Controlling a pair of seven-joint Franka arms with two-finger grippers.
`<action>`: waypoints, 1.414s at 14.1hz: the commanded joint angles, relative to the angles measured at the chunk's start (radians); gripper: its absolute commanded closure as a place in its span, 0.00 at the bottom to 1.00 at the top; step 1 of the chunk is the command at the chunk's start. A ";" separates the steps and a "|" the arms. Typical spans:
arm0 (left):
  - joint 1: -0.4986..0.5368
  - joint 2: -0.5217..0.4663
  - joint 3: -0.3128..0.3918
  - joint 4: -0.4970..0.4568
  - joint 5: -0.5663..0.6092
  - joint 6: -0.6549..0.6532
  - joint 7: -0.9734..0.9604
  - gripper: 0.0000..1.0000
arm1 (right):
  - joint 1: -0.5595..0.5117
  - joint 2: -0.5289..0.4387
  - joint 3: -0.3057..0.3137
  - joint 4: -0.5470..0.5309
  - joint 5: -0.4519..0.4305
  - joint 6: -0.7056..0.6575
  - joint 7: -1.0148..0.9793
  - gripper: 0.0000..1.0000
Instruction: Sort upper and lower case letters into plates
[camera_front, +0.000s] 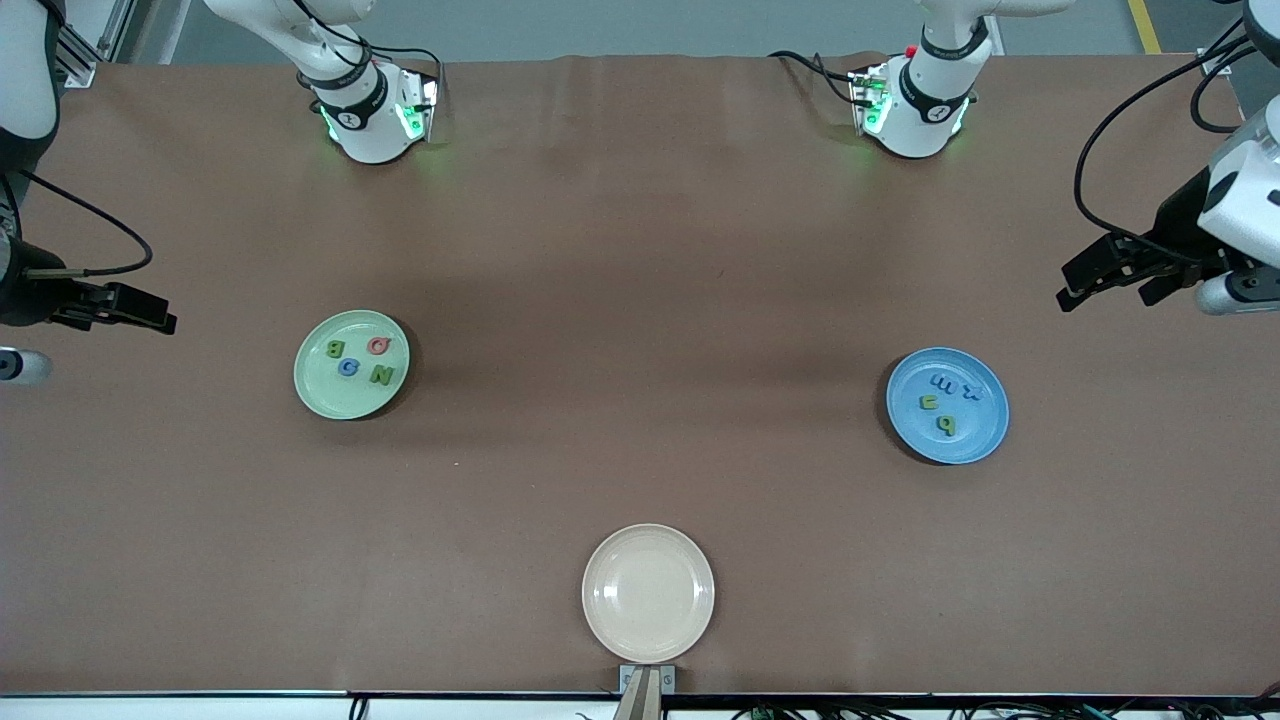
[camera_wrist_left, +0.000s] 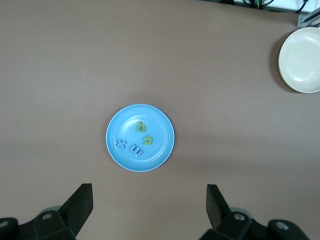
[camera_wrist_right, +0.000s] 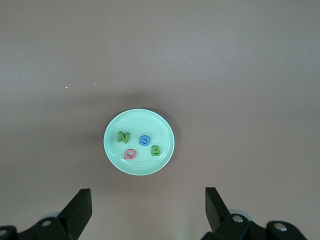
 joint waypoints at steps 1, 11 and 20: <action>0.001 0.021 0.000 0.068 0.021 -0.025 0.015 0.00 | -0.014 -0.010 0.018 0.021 -0.016 -0.005 -0.004 0.00; 0.010 0.027 0.006 0.155 0.041 -0.168 0.099 0.00 | -0.006 -0.015 0.026 0.042 0.016 -0.079 -0.004 0.00; 0.012 0.039 0.006 0.147 0.041 -0.189 0.085 0.00 | 0.008 -0.246 0.021 -0.211 0.015 -0.013 -0.004 0.00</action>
